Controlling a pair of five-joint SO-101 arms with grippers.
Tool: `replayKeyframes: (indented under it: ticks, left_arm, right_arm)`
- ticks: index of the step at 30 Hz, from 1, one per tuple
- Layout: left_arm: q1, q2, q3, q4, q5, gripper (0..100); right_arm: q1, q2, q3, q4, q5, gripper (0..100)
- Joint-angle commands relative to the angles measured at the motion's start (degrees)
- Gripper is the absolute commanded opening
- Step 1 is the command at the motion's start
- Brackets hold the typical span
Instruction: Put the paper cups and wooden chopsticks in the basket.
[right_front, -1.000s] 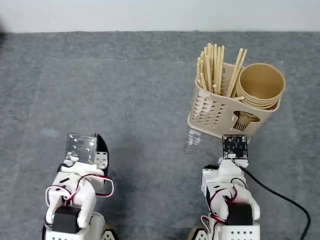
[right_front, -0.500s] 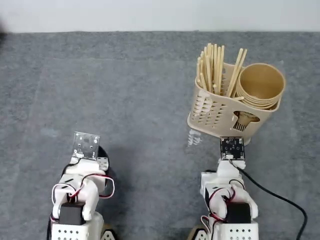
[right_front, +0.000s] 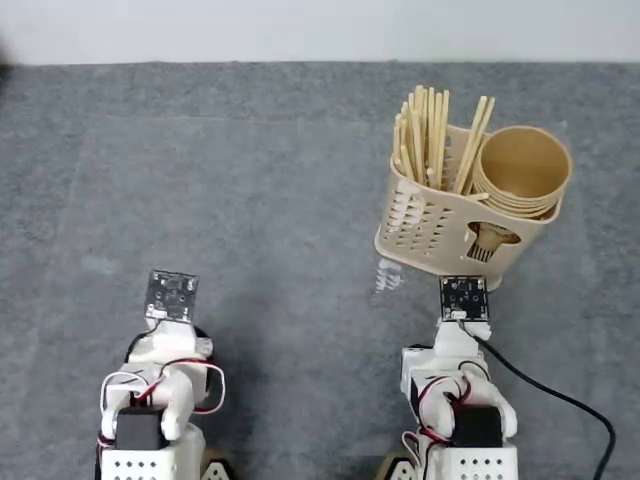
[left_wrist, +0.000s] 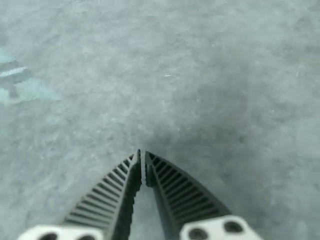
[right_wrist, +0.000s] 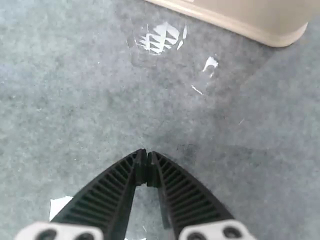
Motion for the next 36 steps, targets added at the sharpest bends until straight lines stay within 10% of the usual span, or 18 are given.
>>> replayKeyframes:
  ticks: [1, 9, 36]
  left_arm:
    - [-4.4, -0.5, -0.5, 0.4, 2.0, 1]
    - [-16.0, -0.5, -0.5, 0.2, 5.4, 1]
    - [-16.1, -0.5, -0.5, 0.2, 5.3, 1]
  right_arm:
    - [0.1, -0.5, 0.9, 0.7, -0.4, 1.0]
    - [0.0, -0.5, 0.9, 0.7, -0.4, 1.0]
    - [-0.1, -0.5, 0.9, 0.7, -0.4, 1.0]
